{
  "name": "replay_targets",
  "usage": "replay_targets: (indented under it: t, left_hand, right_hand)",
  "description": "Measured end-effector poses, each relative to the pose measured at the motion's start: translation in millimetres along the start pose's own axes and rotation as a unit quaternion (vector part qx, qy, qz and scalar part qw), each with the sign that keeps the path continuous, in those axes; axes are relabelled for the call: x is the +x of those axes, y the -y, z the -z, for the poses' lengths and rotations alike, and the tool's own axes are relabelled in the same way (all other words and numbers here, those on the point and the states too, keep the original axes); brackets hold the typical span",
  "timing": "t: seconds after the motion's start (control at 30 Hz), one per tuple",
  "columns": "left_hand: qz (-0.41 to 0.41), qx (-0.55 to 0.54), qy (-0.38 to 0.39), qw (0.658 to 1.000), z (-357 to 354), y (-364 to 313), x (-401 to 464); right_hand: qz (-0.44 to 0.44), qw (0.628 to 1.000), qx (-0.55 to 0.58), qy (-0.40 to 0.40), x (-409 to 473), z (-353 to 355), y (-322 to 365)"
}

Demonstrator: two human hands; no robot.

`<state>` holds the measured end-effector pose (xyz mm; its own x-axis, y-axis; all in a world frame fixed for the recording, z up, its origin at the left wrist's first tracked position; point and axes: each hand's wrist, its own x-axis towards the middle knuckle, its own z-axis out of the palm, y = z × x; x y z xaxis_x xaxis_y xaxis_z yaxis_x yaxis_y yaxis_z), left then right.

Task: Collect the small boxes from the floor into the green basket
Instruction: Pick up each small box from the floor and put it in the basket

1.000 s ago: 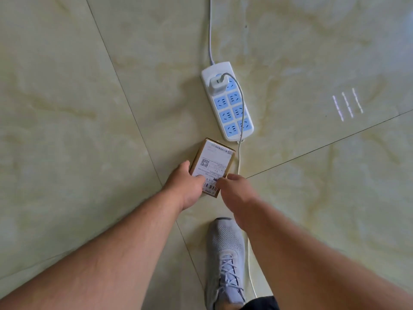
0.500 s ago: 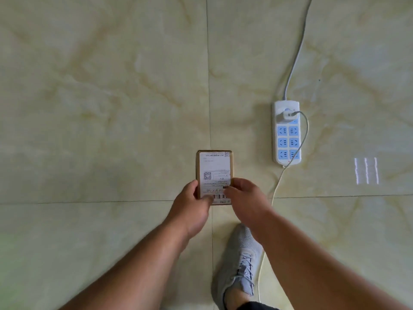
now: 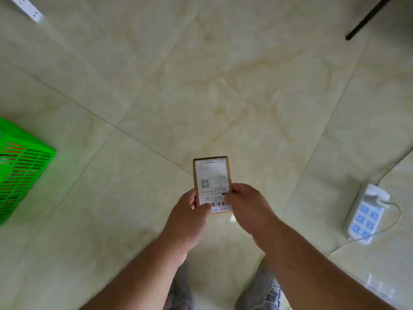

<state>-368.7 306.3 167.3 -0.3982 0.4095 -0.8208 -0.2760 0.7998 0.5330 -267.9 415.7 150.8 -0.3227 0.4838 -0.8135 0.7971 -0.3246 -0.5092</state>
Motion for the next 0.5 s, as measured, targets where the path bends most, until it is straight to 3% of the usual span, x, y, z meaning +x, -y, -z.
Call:
replay_targets:
  t: [0.2, 0.5]
  left_hand:
    - [0.012, -0.089, -0.079, 0.993, 99, 31, -32]
    - [0.033, -0.201, -0.156, 0.966, 215, 84, -73]
  right_hand:
    - [0.069, 0.992, -0.092, 0.057, -26, -90, 70]
    - [0.105, 0.959, -0.22, 0.144, -64, -210, 141]
